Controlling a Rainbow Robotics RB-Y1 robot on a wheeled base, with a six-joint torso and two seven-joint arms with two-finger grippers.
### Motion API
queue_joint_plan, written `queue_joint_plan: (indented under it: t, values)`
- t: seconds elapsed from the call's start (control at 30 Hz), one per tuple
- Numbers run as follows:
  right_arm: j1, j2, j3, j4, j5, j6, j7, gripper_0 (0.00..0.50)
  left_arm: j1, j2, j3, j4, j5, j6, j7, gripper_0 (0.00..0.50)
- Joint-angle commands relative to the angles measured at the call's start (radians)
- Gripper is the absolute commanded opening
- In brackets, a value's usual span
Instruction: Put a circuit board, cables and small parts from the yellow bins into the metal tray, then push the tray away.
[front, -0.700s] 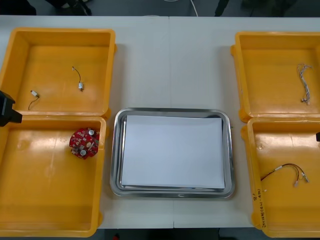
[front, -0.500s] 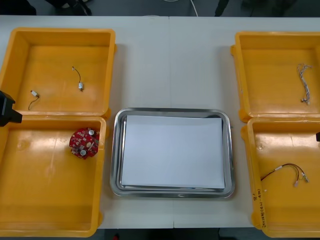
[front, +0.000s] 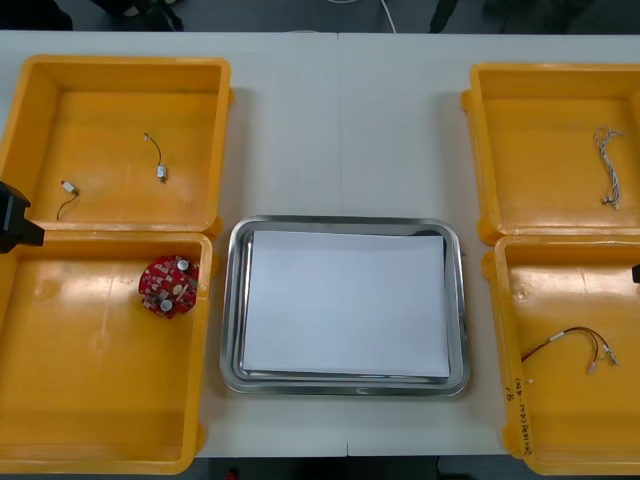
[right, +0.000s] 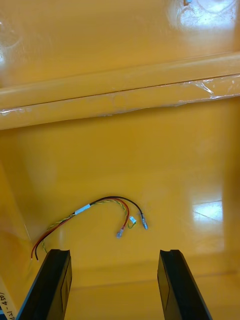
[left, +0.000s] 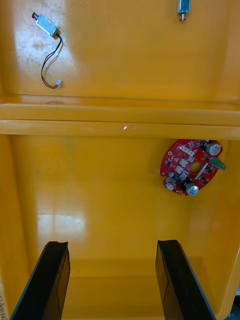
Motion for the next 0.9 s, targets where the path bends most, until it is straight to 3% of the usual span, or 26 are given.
queue_joint_plan:
  t: [0.03,0.9]
  values:
    - [0.014,-0.046,-0.034,-0.006,0.003,0.006,0.018,0.5,0.013,0.047,0.028,-0.021,-0.008,0.005,-0.102,0.5]
    - [0.014,-0.046,-0.034,-0.006,0.003,0.006,0.018,0.5,0.013,0.047,0.028,-0.021,-0.008,0.005,-0.102,0.5]
